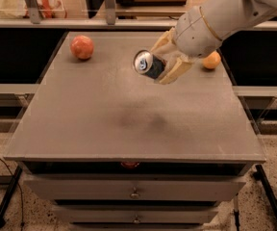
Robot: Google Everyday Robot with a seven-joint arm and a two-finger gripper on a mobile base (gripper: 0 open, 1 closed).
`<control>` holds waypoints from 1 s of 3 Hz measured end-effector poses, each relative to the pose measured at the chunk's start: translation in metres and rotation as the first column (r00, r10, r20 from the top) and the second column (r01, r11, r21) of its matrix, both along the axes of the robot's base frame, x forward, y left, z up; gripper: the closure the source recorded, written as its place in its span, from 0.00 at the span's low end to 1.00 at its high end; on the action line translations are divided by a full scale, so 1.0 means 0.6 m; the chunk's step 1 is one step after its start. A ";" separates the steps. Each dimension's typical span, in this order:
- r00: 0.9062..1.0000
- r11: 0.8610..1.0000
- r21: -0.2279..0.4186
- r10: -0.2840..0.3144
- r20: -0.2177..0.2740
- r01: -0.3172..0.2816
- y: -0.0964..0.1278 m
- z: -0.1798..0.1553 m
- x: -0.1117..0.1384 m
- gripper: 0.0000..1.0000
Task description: Knock redbull can over
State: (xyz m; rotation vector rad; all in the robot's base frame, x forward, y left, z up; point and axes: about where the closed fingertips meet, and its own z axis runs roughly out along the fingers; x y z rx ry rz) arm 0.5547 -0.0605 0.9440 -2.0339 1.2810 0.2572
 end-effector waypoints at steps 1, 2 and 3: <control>0.998 0.977 -0.209 0.054 0.033 -0.046 0.029 -0.048 -0.002 1.00; 0.995 0.921 -0.386 0.084 0.062 -0.054 0.036 -0.097 0.006 1.00; 0.988 0.842 -0.540 0.102 0.116 -0.024 0.038 -0.133 0.015 1.00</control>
Offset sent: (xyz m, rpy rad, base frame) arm 0.0216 0.0046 -0.0905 -0.7054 -0.1592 0.0724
